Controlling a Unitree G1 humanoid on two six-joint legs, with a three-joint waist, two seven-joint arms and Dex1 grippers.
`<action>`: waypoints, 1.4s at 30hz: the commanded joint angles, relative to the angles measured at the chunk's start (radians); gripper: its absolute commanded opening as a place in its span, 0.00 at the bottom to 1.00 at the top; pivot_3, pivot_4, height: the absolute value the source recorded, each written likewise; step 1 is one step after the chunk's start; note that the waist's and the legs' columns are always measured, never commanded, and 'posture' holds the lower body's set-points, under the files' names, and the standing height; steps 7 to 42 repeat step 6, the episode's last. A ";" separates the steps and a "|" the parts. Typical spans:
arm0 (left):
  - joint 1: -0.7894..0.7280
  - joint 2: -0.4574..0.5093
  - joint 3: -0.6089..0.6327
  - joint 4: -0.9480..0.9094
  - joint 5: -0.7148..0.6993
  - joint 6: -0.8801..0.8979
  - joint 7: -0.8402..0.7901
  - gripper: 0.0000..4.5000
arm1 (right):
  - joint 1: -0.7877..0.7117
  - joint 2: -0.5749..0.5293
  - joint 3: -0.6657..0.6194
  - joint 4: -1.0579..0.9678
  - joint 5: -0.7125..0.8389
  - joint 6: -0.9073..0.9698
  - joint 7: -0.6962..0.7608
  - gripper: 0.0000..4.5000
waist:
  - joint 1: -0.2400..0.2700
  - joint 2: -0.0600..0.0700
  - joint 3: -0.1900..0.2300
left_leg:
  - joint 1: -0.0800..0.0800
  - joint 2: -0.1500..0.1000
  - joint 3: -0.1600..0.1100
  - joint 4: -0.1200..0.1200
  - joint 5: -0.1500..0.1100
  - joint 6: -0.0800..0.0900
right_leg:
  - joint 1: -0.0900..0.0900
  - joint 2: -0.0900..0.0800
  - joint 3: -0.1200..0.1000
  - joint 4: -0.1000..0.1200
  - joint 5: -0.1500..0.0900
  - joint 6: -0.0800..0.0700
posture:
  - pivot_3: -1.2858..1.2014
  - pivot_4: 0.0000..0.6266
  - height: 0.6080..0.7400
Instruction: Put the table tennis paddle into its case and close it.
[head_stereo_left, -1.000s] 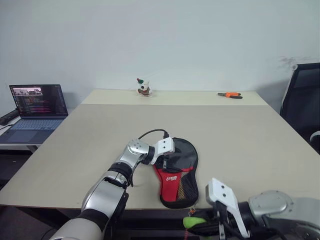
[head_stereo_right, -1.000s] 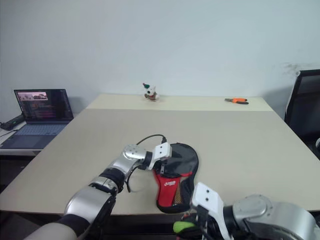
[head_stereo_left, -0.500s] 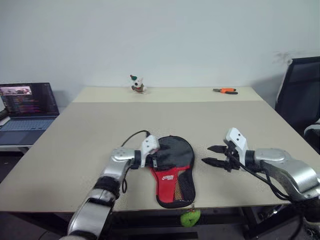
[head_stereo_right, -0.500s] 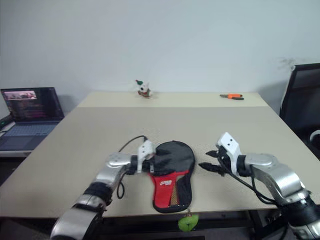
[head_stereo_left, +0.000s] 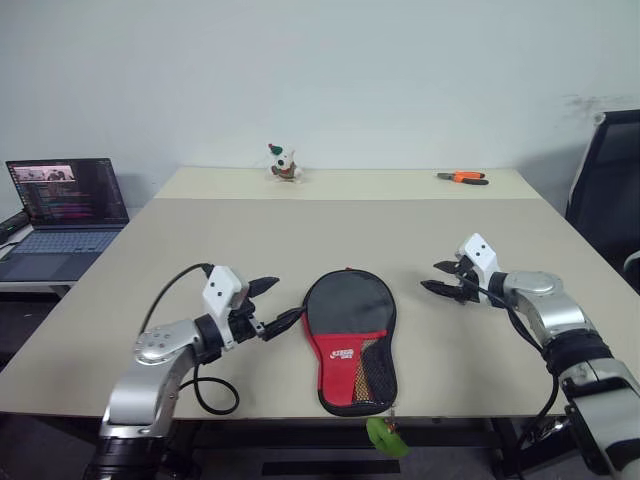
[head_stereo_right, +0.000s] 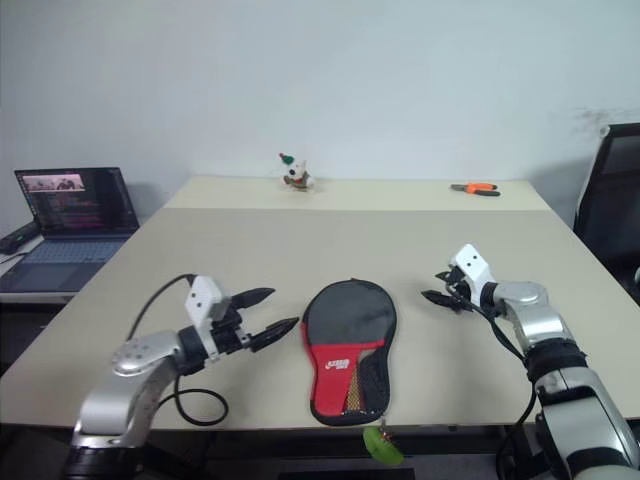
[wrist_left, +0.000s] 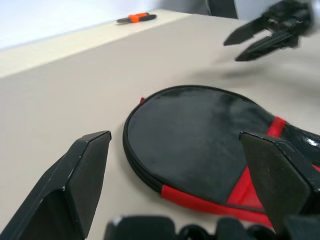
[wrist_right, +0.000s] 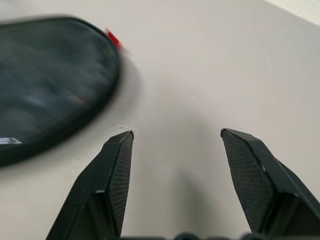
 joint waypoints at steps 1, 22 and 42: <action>-0.049 0.022 0.001 -0.013 -0.018 0.006 0.009 1.00 | -0.074 -0.040 -0.048 0.103 -0.039 -0.089 0.011 0.67 | 0.000 0.001 0.000 | 0.000 0.000 0.000 0.000 0.000 0.000 | 0.000 0.000 0.000 0.000 0.000 0.000 | 0.52 0.24 1.00; -0.054 0.011 -0.011 0.015 -0.010 -0.008 0.030 1.00 | -0.064 -0.046 -0.061 0.078 -0.050 -0.073 0.049 0.67 | -0.004 0.001 0.000 | 0.001 0.000 0.002 -0.001 0.000 0.000 | 0.000 0.002 0.001 0.000 0.000 0.000 | 0.52 0.24 1.00; -0.054 0.011 -0.011 0.015 -0.010 -0.008 0.030 1.00 | -0.064 -0.046 -0.061 0.078 -0.050 -0.073 0.049 0.67 | -0.004 0.001 0.000 | 0.001 0.000 0.002 -0.001 0.000 0.000 | 0.000 0.002 0.001 0.000 0.000 0.000 | 0.52 0.24 1.00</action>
